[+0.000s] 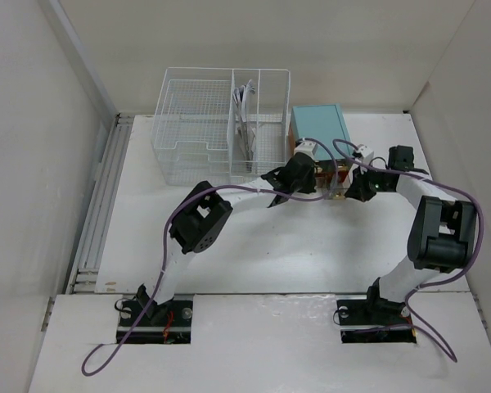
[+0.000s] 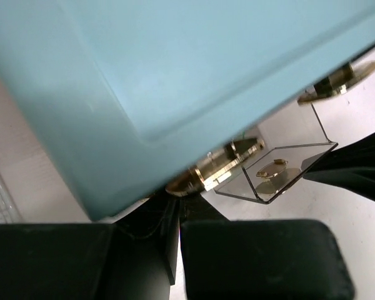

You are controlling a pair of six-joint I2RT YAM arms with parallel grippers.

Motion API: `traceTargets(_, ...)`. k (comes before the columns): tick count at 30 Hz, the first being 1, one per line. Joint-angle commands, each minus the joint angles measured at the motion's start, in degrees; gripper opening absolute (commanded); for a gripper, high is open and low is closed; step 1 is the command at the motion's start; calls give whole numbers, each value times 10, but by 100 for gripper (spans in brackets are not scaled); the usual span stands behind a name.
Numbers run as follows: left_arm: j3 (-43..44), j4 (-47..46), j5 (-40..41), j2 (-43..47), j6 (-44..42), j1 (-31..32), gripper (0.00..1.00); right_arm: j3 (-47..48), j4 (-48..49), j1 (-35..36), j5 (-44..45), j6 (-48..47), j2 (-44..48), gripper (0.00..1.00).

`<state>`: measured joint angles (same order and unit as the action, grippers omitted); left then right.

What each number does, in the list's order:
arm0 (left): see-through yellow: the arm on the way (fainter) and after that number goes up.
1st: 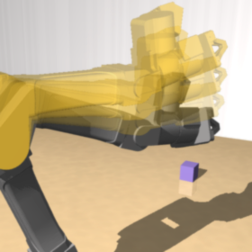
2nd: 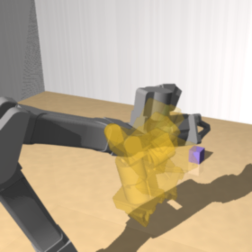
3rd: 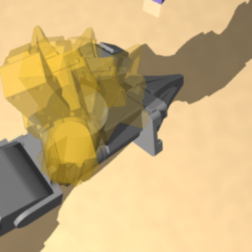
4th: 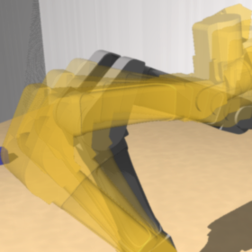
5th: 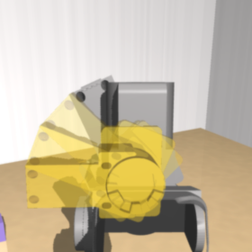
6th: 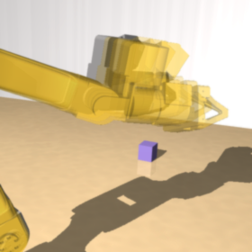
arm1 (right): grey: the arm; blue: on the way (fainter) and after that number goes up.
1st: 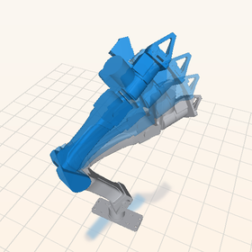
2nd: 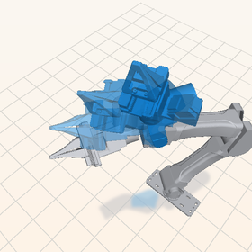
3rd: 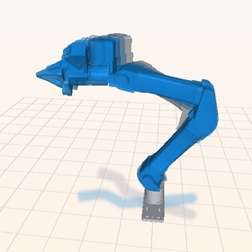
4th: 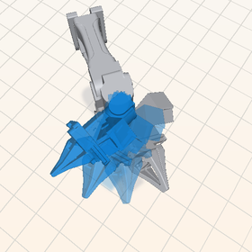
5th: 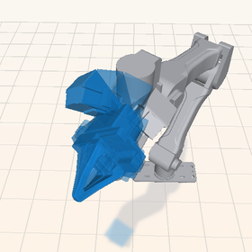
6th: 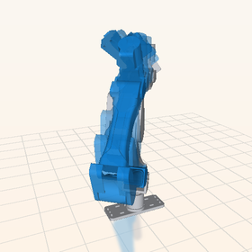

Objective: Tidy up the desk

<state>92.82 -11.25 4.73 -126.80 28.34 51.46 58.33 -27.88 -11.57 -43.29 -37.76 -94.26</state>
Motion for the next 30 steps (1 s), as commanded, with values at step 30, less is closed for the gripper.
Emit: traceTargets(30, -37, -26, 0, 34, 1, -17, 0, 24, 274, 60, 0, 222, -74, 0)
